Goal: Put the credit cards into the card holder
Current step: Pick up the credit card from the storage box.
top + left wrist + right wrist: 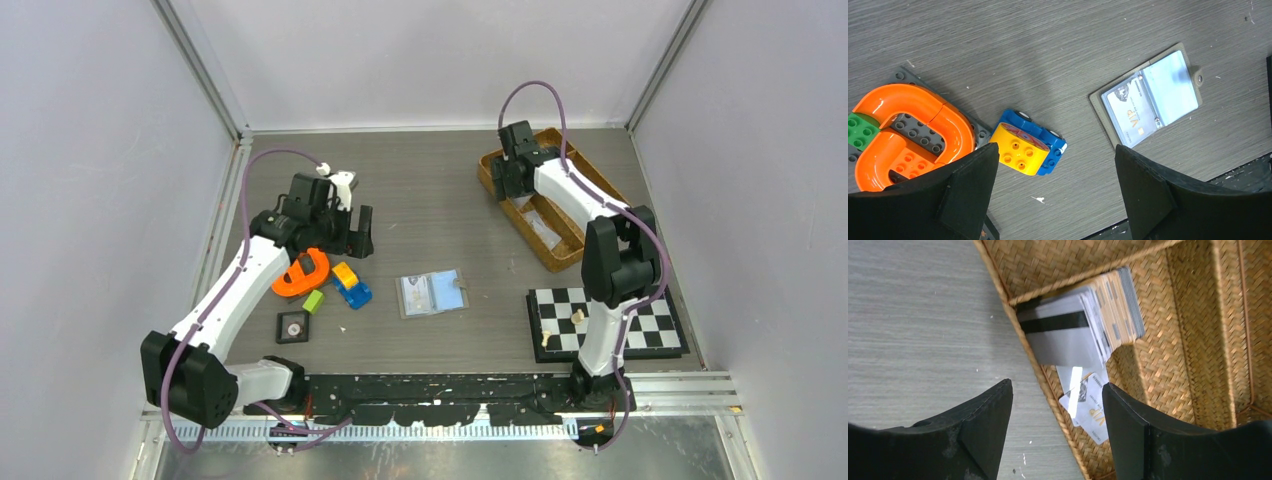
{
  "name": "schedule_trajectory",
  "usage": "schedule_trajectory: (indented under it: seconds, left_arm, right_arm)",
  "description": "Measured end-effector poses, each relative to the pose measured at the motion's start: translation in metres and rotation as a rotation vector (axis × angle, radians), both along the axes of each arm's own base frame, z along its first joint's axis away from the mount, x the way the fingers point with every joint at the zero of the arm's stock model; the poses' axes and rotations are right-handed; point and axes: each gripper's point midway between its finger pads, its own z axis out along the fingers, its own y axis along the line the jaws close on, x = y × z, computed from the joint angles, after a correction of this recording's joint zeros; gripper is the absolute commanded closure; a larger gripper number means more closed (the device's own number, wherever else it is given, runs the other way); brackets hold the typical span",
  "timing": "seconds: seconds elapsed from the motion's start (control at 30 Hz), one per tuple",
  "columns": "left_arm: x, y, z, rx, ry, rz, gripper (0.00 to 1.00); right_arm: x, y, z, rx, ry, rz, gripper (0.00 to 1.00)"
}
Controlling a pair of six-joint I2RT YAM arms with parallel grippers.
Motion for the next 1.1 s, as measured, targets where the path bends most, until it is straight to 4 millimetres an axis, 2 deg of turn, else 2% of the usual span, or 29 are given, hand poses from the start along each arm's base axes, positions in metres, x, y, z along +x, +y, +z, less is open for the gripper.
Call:
schedule_trajectory:
  seconds: [0.17,0.43,0.77,1.1]
  left_arm:
    - [0.000,0.001,0.000,0.007,-0.003,-0.003,0.12]
    - [0.000,0.001,-0.003,0.009,0.004,-0.003,0.12]
    - [0.000,0.001,-0.005,0.012,0.010,-0.003,0.12]
    - [-0.001,0.001,-0.006,0.012,0.012,-0.003,0.12]
  right_arm:
    - [0.016,-0.002,0.002,-0.027,-0.018,0.009,0.24]
    - [0.029,-0.004,-0.011,-0.054,0.004,0.027,0.21]
    - [0.031,-0.003,-0.018,-0.051,0.027,0.037,0.26]
    - [0.029,0.000,-0.018,-0.049,0.037,0.046,0.27]
